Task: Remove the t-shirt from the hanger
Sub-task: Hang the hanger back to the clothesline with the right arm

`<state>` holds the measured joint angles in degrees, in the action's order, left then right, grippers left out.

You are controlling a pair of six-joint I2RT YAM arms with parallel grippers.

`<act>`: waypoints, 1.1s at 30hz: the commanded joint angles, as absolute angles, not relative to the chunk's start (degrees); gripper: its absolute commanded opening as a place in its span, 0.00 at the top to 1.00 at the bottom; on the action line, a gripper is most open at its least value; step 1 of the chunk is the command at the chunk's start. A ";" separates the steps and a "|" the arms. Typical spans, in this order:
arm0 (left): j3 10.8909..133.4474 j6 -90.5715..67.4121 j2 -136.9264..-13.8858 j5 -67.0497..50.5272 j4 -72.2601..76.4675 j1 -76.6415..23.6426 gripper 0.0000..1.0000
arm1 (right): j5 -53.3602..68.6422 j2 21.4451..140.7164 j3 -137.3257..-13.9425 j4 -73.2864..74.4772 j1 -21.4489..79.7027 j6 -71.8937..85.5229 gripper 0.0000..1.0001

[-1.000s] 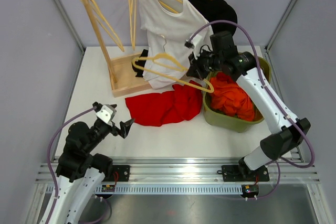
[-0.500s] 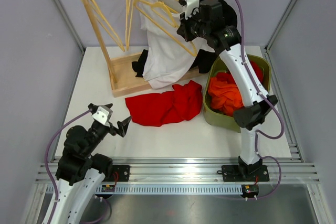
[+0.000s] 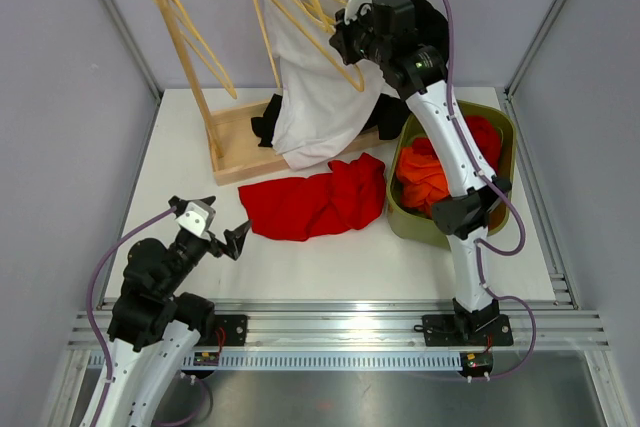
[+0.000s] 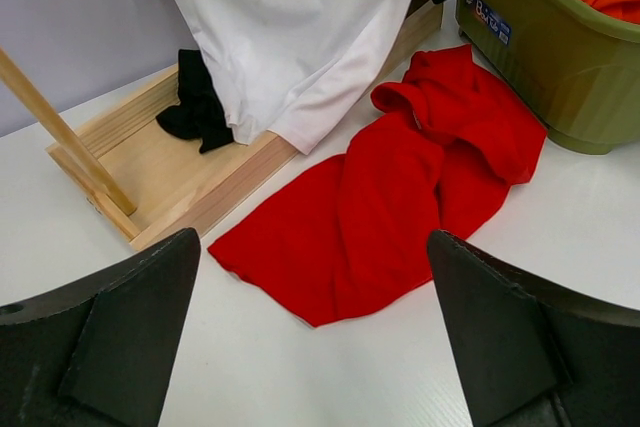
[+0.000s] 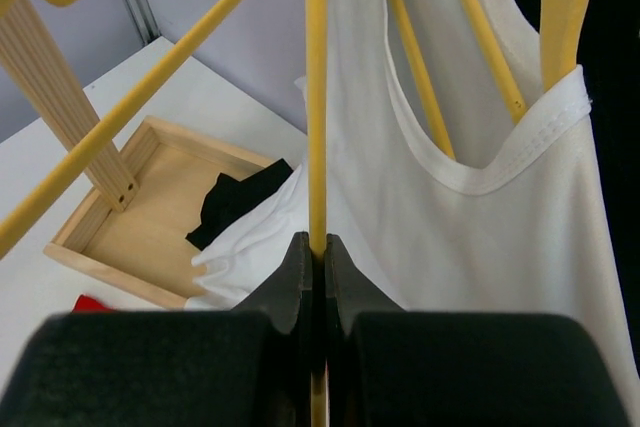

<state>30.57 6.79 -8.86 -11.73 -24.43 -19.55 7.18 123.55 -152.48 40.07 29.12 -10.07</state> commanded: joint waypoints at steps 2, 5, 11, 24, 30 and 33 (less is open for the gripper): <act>30.50 6.59 -9.40 -10.99 -21.27 -19.42 0.01 | 4.92 124.28 -154.51 32.09 29.88 -10.10 1.00; 30.50 6.50 -9.49 -10.99 -21.18 -19.42 0.01 | 3.96 124.80 -154.95 29.27 29.79 -10.37 1.00; 30.41 6.77 -9.32 -10.55 -21.27 -19.42 0.01 | 3.25 127.35 -156.97 24.97 29.71 -11.16 1.00; 30.41 6.86 -9.49 -9.58 -21.53 -19.42 0.01 | 4.83 133.15 -162.68 19.95 28.48 -8.97 1.00; 30.41 6.94 -10.46 -10.02 -21.53 -19.42 0.01 | 5.45 135.26 -164.97 18.02 27.42 -7.29 1.00; 30.50 6.86 -10.72 -10.28 -21.71 -19.42 0.01 | 5.80 136.67 -165.67 17.23 26.90 -7.12 1.00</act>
